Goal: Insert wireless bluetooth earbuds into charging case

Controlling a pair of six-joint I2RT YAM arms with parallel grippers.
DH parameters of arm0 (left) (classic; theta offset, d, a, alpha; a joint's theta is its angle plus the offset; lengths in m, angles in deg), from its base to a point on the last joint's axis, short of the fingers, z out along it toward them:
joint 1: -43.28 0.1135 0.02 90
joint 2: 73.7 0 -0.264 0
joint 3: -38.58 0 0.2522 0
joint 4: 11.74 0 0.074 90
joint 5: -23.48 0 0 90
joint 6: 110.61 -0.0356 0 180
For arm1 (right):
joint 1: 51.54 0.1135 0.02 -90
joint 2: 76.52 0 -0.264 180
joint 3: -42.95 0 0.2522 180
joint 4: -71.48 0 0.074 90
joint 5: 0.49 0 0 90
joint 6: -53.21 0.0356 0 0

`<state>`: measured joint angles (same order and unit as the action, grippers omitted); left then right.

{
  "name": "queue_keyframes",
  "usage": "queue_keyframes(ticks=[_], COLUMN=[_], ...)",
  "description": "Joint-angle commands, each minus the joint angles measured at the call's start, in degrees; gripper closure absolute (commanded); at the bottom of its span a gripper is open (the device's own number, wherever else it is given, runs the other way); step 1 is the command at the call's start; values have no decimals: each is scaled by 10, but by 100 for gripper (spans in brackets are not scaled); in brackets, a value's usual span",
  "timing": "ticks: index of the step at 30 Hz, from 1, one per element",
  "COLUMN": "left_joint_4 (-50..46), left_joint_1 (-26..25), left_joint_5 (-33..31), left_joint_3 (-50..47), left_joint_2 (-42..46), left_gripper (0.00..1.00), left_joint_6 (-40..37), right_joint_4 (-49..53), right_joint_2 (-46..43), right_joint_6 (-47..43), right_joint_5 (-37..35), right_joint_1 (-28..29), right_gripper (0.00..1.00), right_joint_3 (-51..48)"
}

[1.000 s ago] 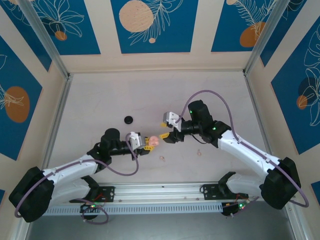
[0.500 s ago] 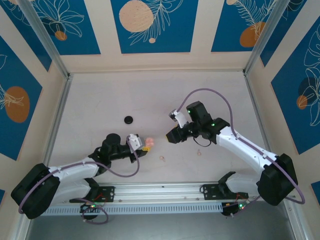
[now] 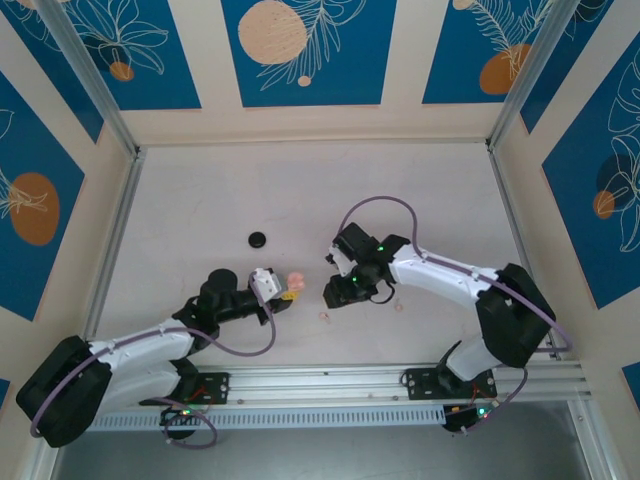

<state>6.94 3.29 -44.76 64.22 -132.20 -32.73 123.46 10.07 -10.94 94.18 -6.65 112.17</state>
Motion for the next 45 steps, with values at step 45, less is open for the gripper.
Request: queue_keyframes(ticks=[45], left_joint_4=[-49], left_joint_1=[-3], left_joint_5=[-27], left_joint_3=[-3], left_joint_2=[47], left_gripper=[86], left_joint_6=[1], right_joint_4=[79], right_joint_2=[203], right_joint_6=[-2], right_joint_5=[-115], right_joint_1=[100], right_gripper=[73], right_joint_3=[126])
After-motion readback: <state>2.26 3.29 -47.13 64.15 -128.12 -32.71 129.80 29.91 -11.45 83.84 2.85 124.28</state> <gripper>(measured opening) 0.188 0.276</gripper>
